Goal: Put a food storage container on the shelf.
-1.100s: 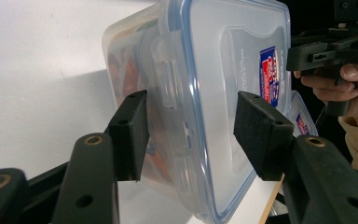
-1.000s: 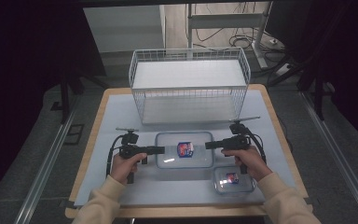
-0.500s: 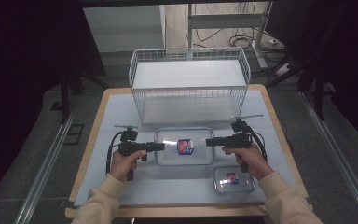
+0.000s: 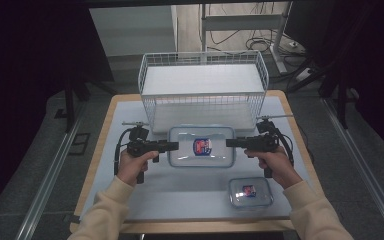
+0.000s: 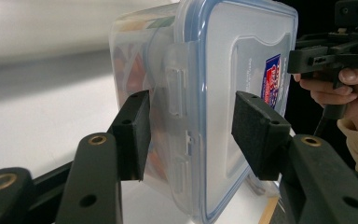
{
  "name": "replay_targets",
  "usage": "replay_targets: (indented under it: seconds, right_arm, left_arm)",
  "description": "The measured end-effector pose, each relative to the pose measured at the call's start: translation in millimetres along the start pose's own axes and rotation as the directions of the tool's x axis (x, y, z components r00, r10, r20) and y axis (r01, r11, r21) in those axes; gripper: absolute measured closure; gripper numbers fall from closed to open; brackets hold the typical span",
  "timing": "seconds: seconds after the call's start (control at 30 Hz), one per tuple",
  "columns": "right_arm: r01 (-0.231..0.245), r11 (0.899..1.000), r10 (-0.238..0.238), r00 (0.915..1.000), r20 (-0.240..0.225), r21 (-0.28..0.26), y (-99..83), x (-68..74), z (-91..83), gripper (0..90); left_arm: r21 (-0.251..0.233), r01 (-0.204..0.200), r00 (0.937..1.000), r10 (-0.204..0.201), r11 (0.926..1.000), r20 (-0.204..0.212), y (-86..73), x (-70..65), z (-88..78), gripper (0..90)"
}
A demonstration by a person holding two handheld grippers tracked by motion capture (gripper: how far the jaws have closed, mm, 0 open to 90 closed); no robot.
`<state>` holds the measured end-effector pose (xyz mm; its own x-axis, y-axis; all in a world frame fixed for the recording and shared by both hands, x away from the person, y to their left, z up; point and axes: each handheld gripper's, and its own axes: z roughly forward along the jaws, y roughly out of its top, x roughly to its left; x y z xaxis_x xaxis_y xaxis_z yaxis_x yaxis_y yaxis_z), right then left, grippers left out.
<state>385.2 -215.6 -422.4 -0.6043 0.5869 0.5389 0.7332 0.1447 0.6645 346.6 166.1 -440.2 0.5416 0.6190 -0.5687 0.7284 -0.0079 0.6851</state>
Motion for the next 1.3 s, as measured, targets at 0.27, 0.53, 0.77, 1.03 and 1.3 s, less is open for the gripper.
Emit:
replay_targets:
  seconds: [0.27,0.53,0.77,1.03,1.3]
  right_arm:
    - [0.032,0.999,-0.031,0.9995,0.008,-0.034,13.9,9.3,-12.4,50.5]
    - [0.068,0.995,-0.067,0.9976,0.014,-0.074,32.7,22.5,-27.7,50.5]
    - [0.109,0.988,-0.106,0.9939,0.031,-0.109,54.9,35.2,-43.2,50.5]
    - [0.122,0.984,-0.118,0.9923,0.038,-0.134,82.1,41.4,-54.2,50.5]
    - [0.145,0.979,-0.139,0.9889,0.052,-0.140,112.4,42.9,-55.5,50.5]
  left_arm:
    - [-0.020,-0.030,0.9995,0.030,0.9993,-0.001,16.5,-11.2,-5.8,48.5]
    - [-0.052,-0.078,0.9969,0.078,0.9956,-0.008,40.9,-28.2,-17.2,48.4]
    - [-0.071,-0.106,0.9943,0.106,0.9918,-0.004,62.5,-39.1,-24.1,48.4]
    - [-0.093,-0.132,0.9913,0.132,0.9869,-0.006,93.0,-46.8,-29.4,48.3]
    - [-0.108,-0.141,0.9900,0.141,0.9841,-0.005,125.3,-41.3,-31.2,48.2]
